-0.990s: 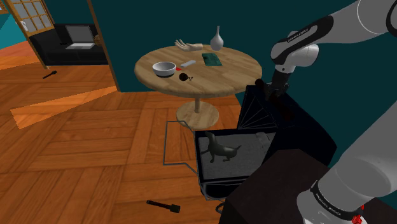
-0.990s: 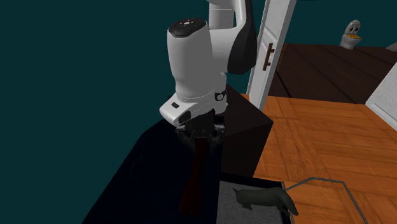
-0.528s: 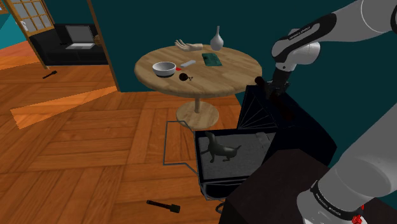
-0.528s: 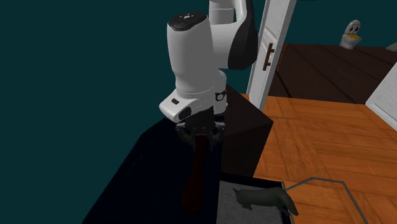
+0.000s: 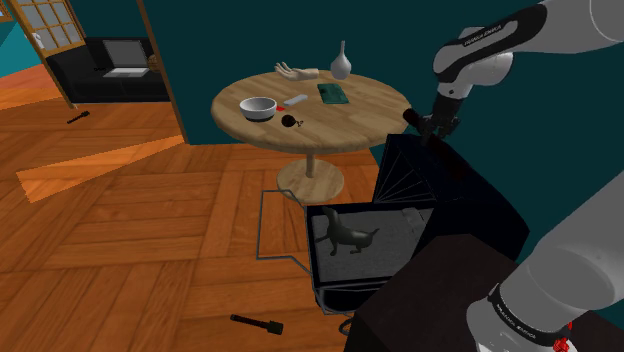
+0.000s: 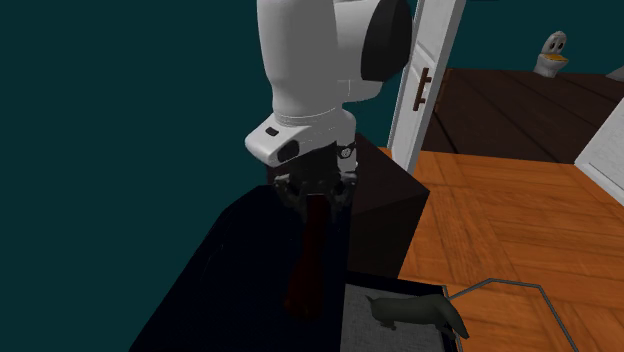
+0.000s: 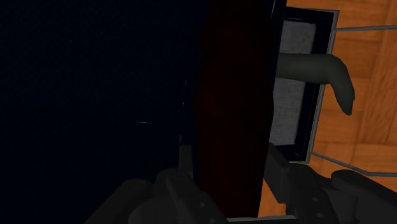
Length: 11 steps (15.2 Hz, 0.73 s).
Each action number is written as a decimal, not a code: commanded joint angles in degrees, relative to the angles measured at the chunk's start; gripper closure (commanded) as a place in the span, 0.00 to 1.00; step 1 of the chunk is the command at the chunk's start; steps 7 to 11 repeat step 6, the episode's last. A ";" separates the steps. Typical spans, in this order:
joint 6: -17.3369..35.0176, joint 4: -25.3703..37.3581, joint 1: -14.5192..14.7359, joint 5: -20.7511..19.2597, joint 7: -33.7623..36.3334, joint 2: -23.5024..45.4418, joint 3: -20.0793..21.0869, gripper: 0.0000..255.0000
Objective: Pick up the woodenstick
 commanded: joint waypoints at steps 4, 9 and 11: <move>-3.85 2.22 -0.05 -0.99 0.92 -1.85 0.20 1.00; -3.96 2.29 -0.05 -1.02 0.95 -1.90 0.21 1.00; -3.96 2.29 -0.05 -1.02 0.95 -1.90 0.21 1.00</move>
